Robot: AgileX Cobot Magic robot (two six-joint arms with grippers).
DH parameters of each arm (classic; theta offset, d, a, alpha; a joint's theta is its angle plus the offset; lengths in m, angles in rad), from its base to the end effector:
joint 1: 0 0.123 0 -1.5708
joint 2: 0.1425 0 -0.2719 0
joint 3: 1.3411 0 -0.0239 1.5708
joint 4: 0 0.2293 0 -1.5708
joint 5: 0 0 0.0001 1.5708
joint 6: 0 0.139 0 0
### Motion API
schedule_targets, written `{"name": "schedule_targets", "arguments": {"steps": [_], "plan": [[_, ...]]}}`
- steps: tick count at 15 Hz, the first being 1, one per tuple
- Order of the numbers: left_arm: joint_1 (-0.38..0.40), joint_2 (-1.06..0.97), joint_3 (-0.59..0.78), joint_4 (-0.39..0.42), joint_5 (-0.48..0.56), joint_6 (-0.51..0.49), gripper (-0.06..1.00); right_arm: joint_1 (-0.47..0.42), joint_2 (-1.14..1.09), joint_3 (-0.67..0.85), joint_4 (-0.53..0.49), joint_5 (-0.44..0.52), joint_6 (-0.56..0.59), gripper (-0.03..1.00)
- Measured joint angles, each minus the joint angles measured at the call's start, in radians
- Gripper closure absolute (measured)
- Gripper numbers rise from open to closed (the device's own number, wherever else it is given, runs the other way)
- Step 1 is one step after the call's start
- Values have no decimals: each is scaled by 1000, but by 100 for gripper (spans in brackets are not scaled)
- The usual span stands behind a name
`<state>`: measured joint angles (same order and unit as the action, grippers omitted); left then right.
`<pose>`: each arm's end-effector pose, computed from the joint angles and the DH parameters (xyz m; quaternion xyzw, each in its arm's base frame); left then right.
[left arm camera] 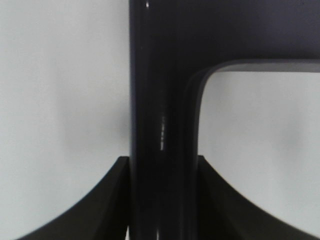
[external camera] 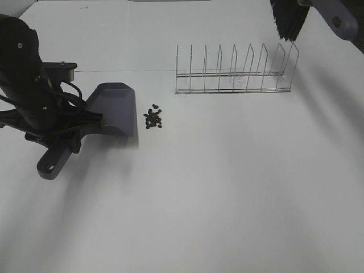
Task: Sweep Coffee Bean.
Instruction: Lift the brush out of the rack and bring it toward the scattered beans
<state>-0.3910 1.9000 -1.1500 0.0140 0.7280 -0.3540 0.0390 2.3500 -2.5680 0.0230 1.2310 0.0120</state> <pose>0.3183 -0.1298 0.1062 0.0232 0.9957 -0.0280 0.0856 0.5111 0.0230 0.2679 -0.0126 0.9483 0.0196 0.3165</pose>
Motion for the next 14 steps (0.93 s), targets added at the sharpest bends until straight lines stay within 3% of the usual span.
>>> {"name": "schedule_targets", "arguments": {"steps": [5,9,14], "plan": [[-40,88,0,-40,3,17,62,81,-43,46,13,2,-3,69],[-40,132,0,-42,4,18,62,170,-82,281,-101,1,2,69],[-40,167,-21,-75,12,53,62,268,-78,552,-215,0,111,69]]}}
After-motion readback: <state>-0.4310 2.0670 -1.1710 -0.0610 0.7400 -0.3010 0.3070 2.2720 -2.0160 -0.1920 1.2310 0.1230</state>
